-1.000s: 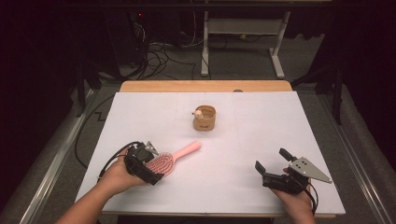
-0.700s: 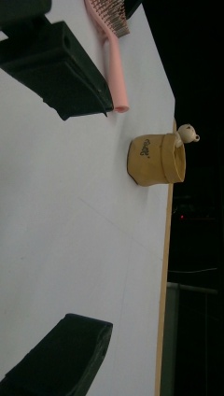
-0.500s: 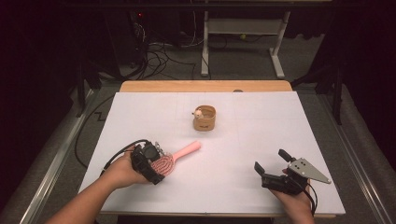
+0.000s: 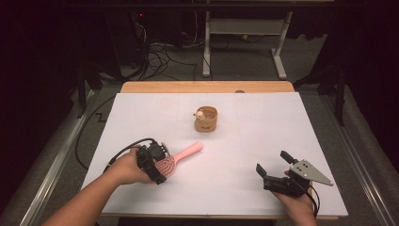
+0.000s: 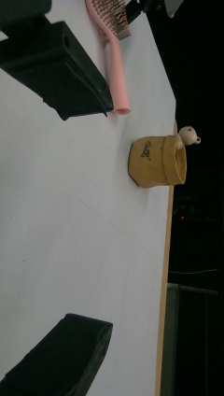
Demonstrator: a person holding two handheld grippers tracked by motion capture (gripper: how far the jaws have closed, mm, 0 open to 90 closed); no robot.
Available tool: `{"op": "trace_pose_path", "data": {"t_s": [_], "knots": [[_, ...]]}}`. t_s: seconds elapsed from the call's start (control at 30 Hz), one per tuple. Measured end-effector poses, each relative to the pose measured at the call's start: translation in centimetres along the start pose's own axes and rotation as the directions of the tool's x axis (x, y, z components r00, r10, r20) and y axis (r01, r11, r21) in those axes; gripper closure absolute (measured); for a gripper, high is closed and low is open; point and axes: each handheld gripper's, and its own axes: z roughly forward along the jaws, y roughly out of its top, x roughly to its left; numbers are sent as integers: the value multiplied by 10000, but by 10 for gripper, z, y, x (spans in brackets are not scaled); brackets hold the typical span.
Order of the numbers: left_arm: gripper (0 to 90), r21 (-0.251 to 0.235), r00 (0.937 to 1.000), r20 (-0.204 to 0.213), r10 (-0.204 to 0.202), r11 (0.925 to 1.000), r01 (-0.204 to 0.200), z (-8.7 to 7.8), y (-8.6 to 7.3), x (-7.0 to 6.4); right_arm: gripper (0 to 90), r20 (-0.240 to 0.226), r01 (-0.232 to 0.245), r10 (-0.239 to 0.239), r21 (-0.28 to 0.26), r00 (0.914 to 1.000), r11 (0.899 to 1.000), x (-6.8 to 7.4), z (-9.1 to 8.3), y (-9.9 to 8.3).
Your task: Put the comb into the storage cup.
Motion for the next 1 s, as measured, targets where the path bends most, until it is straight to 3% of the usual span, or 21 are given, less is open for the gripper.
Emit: {"op": "trace_pose_path", "data": {"t_s": [0.2,0.33,0.57,0.8,1.0], "knots": [[59,248,9997,220,55,9997,-61,1,4,2,1,9,-21,21,24,10000,10000,0,0,0],[14,391,9995,185,238,9989,-245,3,5,0,1,-5,50,-50,42,10000,10000,0,1,-1],[13,595,9993,246,279,9978,-293,4,7,1,1,-19,68,-68,68,10000,10000,1,1,-1],[98,718,9987,278,430,9964,-449,-1,9,6,1,-12,81,-81,64,10000,9999,1,1,-1],[102,685,9979,385,529,9961,-555,0,9,7,1,-22,96,-96,100,10000,9999,1,2,-1]]}}
